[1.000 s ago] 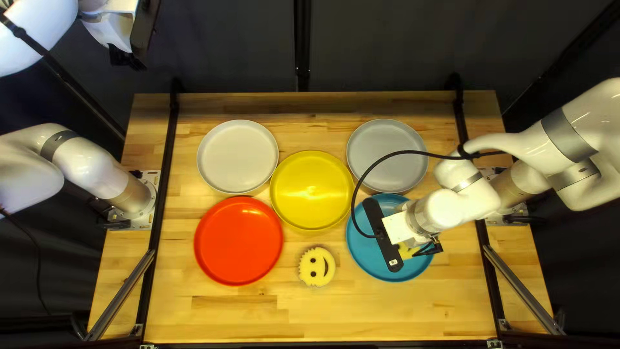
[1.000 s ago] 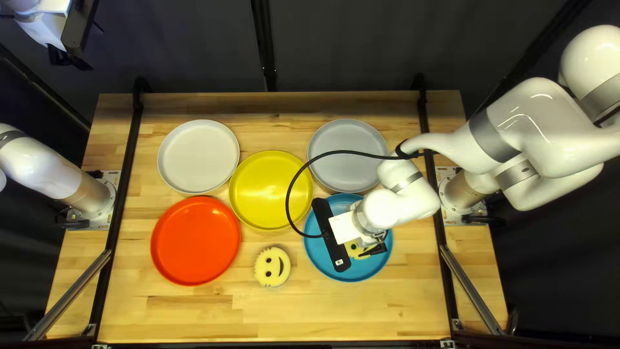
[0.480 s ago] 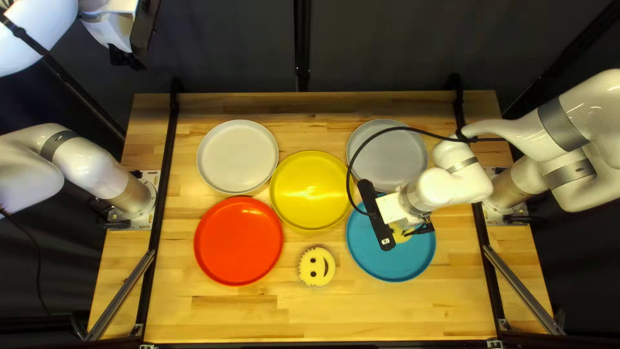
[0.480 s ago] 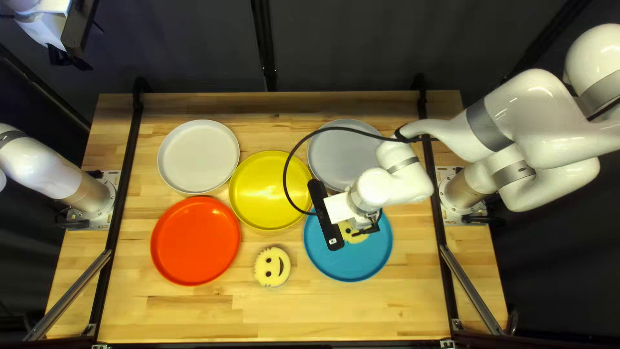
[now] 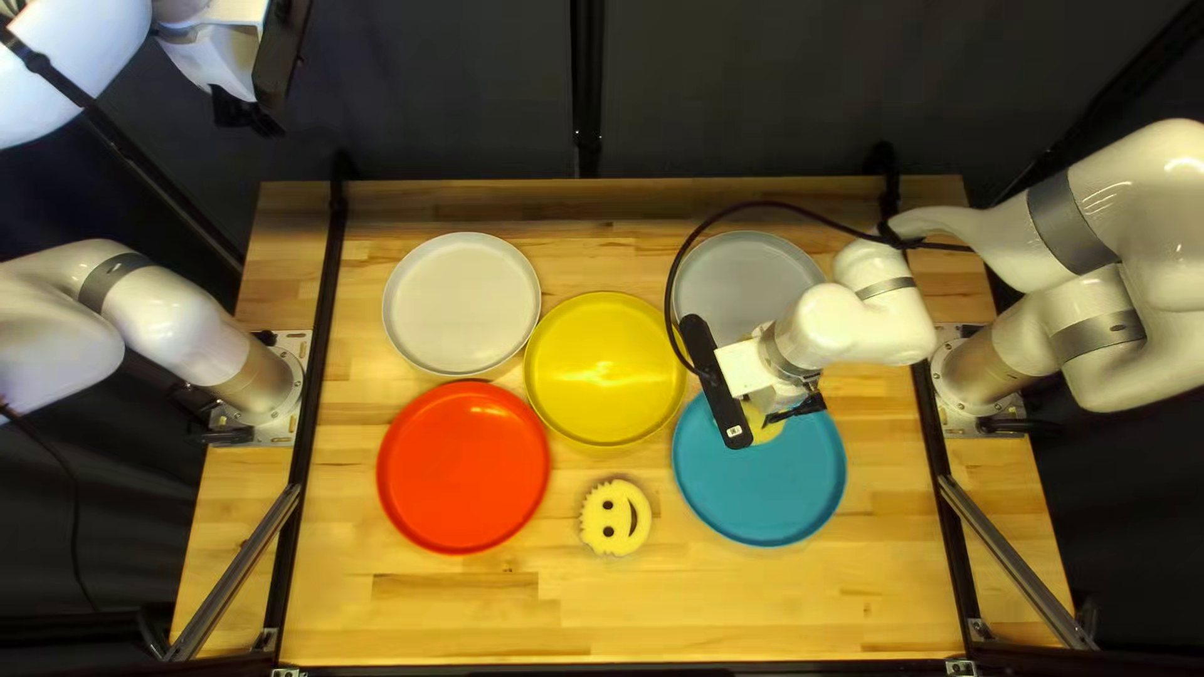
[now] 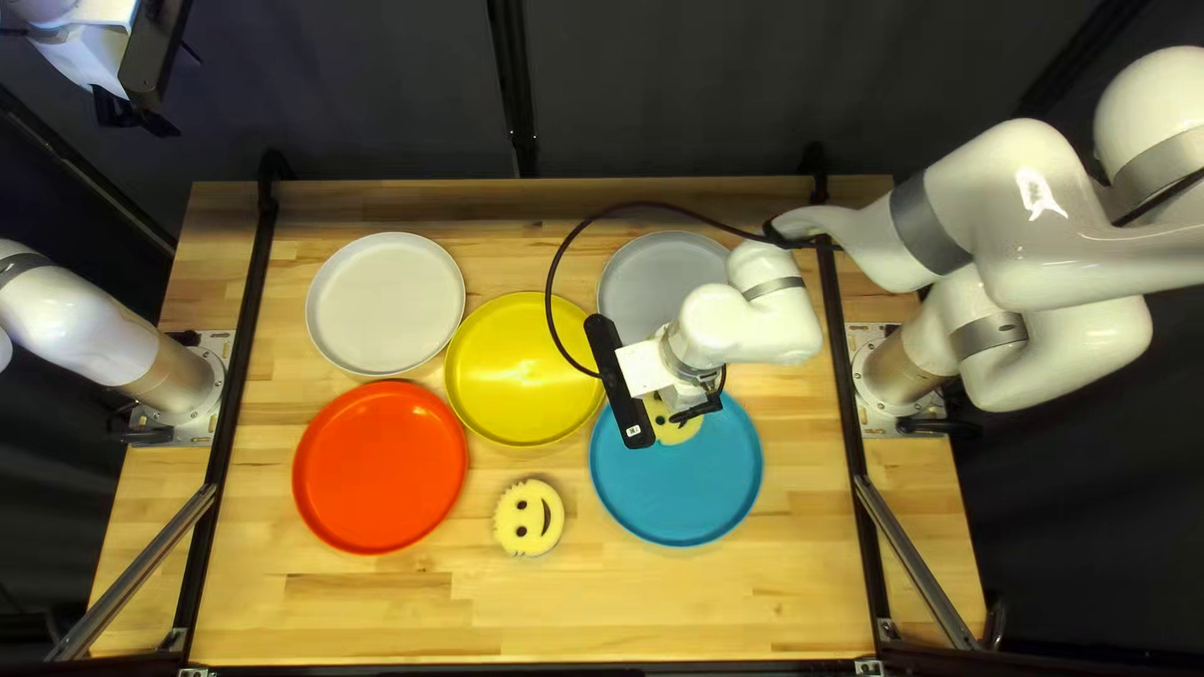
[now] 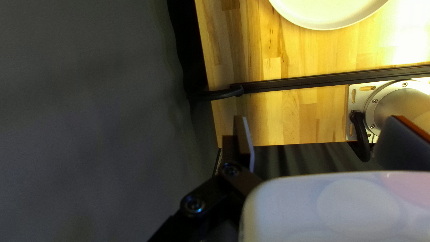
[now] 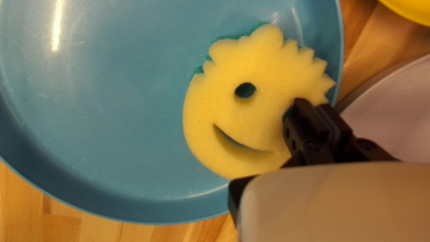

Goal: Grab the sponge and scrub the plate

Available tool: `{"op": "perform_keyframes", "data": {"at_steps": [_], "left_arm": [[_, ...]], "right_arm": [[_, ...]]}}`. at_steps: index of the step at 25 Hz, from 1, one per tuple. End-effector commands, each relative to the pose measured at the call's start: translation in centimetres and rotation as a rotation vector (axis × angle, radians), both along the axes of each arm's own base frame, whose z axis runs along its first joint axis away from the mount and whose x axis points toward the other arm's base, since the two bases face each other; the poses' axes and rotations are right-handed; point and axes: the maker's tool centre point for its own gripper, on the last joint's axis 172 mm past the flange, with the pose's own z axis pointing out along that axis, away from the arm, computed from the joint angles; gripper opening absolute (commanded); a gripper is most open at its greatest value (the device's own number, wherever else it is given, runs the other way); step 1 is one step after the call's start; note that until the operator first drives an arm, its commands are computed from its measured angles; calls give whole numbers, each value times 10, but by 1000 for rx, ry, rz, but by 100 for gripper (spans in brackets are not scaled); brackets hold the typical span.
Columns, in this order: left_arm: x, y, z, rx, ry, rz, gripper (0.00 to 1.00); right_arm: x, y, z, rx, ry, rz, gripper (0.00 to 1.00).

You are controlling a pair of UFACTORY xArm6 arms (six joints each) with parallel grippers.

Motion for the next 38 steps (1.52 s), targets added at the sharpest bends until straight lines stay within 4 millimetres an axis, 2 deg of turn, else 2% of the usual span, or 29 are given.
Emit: {"op": "perform_keyframes", "data": {"at_steps": [1, 5, 8, 13, 16, 20, 24, 27, 34, 38], "left_arm": [[0, 0, 0, 0, 0, 0, 100], [0, 0, 0, 0, 0, 0, 100], [0, 0, 0, 0, 0, 0, 100], [0, 0, 0, 0, 0, 0, 100], [0, 0, 0, 0, 0, 0, 100], [0, 0, 0, 0, 0, 0, 100], [0, 0, 0, 0, 0, 0, 100], [0, 0, 0, 0, 0, 0, 100], [0, 0, 0, 0, 0, 0, 100], [0, 0, 0, 0, 0, 0, 100]], "right_arm": [[-15, 12, 0, -1, 10, -3, 0], [-31, 30, 1, -9, 25, -2, 0], [-36, 35, 4, -16, 33, -2, 0], [-39, 22, 5, -20, 34, -9, 0], [-26, 15, 5, -22, 26, -9, 0], [-5, -7, 4, -18, 11, -9, 0], [10, -13, 5, -19, -6, -7, 0], [14, -15, 5, -19, -11, -3, 0], [-5, 7, 5, -22, -4, -2, 0], [-17, 35, 8, -30, 10, 3, 0]]}}
